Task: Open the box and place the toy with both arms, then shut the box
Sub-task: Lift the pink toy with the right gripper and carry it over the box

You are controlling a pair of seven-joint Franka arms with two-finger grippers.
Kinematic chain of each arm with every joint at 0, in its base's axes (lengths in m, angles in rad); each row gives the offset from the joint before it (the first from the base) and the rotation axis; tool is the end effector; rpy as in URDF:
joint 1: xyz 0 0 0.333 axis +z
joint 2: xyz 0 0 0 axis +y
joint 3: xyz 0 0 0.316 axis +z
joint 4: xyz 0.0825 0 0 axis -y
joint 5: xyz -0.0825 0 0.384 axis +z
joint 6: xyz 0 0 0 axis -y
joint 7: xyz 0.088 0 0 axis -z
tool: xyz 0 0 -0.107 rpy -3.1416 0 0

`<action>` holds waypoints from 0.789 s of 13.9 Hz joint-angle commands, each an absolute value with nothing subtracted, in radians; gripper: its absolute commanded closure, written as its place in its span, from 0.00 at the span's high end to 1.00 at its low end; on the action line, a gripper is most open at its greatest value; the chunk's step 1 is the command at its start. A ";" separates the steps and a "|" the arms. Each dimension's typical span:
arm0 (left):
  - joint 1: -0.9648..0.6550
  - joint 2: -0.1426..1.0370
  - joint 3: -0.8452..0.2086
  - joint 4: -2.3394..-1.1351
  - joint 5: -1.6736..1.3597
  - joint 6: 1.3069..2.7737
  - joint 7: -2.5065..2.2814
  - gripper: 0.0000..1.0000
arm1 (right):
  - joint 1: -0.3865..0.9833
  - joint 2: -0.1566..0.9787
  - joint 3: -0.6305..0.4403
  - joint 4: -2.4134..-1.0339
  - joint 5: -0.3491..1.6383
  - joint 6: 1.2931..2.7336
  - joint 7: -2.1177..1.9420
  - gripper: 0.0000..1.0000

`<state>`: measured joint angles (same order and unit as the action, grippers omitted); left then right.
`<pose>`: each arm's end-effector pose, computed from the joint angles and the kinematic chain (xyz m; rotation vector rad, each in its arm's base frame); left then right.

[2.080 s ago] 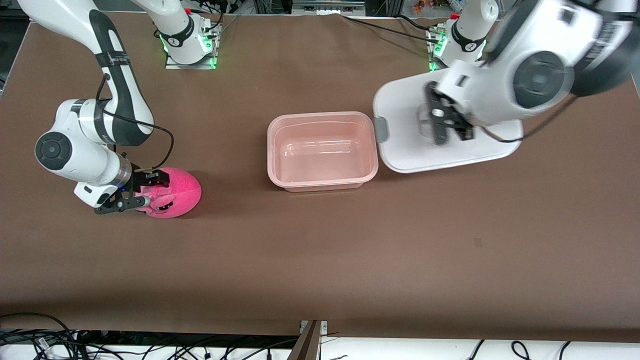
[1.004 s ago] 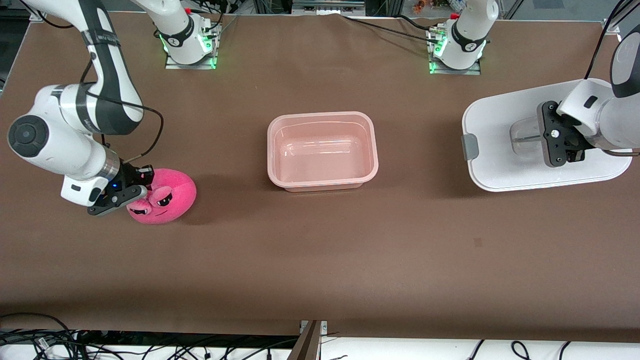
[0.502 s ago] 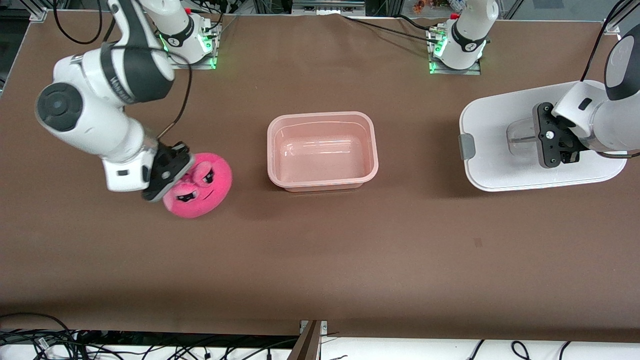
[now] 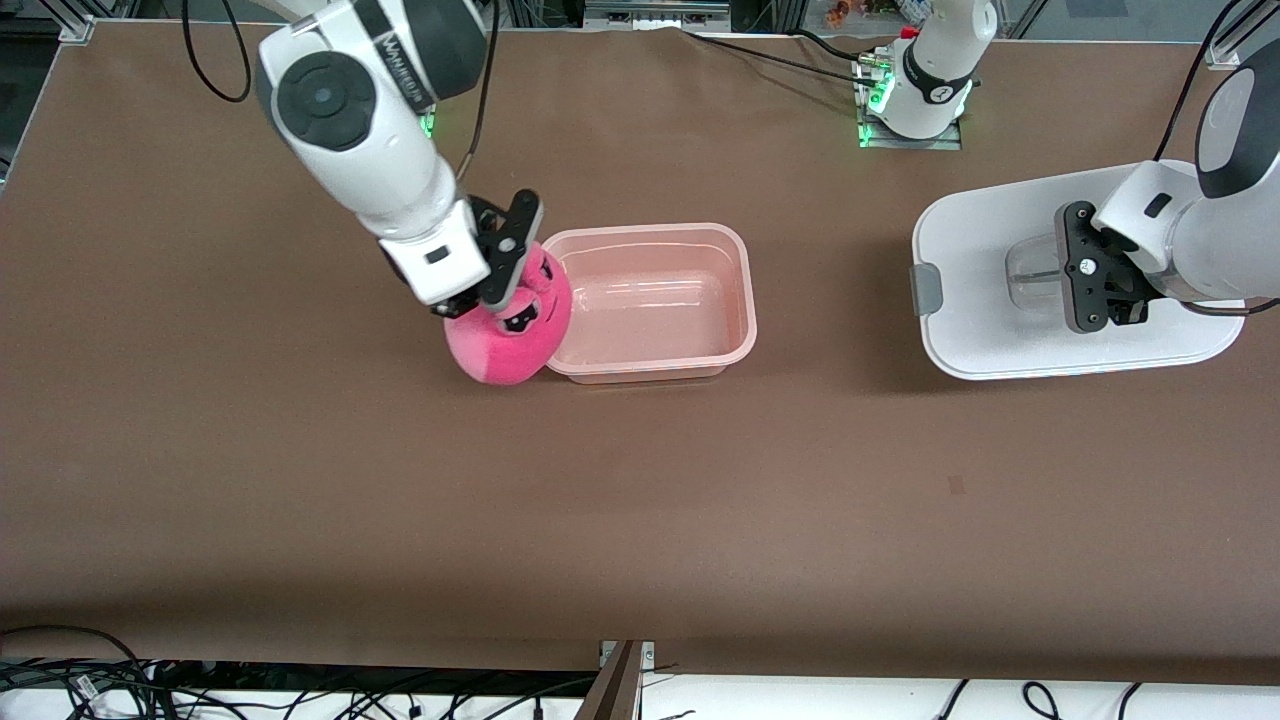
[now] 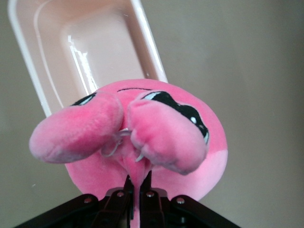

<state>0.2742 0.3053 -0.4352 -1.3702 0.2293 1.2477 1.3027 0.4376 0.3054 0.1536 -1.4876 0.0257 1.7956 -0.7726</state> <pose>0.5967 -0.0304 0.5317 2.2171 -1.9504 -0.5855 0.5487 0.3562 0.5008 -2.3968 -1.9205 -0.0192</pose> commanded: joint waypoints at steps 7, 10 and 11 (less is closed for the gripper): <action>0.265 0.302 -0.437 -1.364 0.227 1.198 1.331 0.00 | 0.649 0.422 0.144 -1.436 -0.091 1.833 -0.802 0.00; 0.264 0.302 -0.437 -1.364 0.227 1.198 1.331 0.00 | 0.653 0.451 0.144 -1.436 -0.100 1.862 -0.804 0.00; 0.259 0.302 -0.437 -1.365 0.227 1.187 1.331 0.00 | 0.653 0.456 0.144 -1.436 -0.101 1.871 -0.799 0.00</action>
